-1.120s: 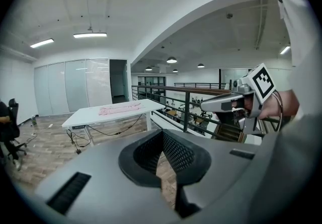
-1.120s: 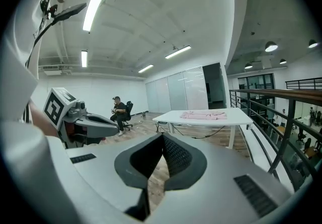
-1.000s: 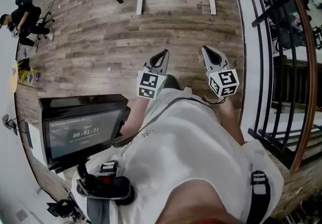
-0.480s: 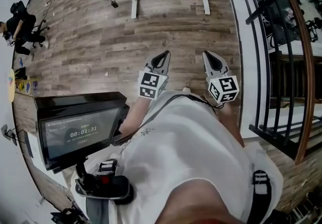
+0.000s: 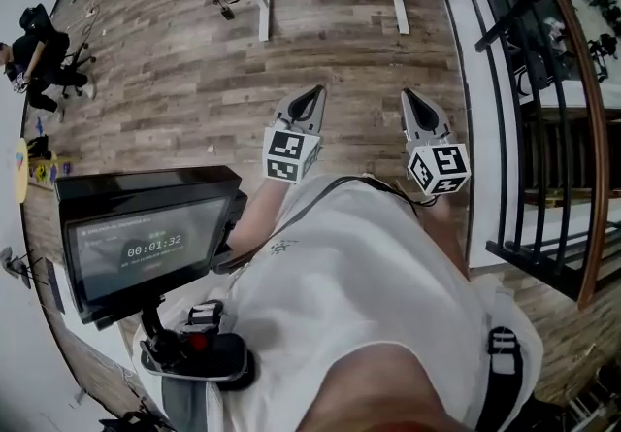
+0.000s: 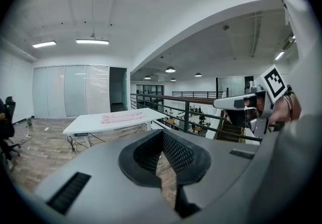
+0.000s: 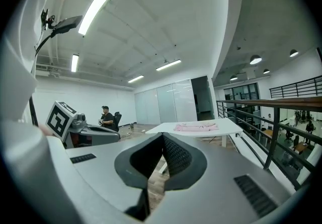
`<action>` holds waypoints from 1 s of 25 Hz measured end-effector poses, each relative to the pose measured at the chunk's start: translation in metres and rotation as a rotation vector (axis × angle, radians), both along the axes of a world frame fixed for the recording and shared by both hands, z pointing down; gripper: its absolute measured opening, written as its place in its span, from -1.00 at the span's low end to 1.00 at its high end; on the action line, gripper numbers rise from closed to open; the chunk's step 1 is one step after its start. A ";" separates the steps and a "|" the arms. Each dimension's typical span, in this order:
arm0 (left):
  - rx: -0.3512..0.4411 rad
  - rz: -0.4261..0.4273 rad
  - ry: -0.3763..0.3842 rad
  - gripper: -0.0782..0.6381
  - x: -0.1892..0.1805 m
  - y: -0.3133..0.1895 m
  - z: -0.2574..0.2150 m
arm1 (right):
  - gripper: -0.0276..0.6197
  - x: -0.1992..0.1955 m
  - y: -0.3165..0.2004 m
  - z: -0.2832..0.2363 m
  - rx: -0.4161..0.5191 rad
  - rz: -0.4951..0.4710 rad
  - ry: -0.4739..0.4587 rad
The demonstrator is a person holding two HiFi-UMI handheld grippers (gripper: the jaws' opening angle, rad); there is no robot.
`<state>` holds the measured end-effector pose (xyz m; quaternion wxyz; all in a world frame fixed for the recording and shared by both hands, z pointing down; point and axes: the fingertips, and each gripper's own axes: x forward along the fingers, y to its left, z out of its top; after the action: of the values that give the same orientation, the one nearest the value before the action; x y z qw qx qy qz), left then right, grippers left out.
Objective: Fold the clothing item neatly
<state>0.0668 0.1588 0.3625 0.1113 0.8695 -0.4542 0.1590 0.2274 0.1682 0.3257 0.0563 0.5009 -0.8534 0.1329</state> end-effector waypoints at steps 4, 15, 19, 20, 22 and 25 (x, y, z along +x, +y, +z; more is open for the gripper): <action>0.010 -0.003 0.003 -0.78 -0.002 -0.002 -0.001 | -0.91 0.008 -0.001 -0.002 0.010 0.017 -0.002; 0.012 0.010 0.003 -0.78 -0.001 0.000 0.002 | -0.91 0.017 0.005 0.001 0.000 0.039 -0.008; 0.010 0.008 0.000 -0.78 -0.001 0.000 0.002 | -0.91 0.017 0.002 -0.001 0.006 0.037 0.000; 0.007 0.008 0.000 -0.78 -0.001 0.000 0.003 | -0.91 0.017 0.002 -0.001 0.006 0.036 0.002; 0.004 0.009 0.000 -0.78 0.000 0.001 0.004 | -0.91 0.018 0.002 -0.002 0.007 0.035 0.004; 0.005 0.014 0.000 -0.78 0.002 0.001 0.003 | -0.91 0.019 0.002 -0.003 0.008 0.034 0.003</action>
<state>0.0685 0.1596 0.3656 0.1081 0.8729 -0.4486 0.1584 0.2461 0.1700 0.3230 0.0534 0.5159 -0.8451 0.1297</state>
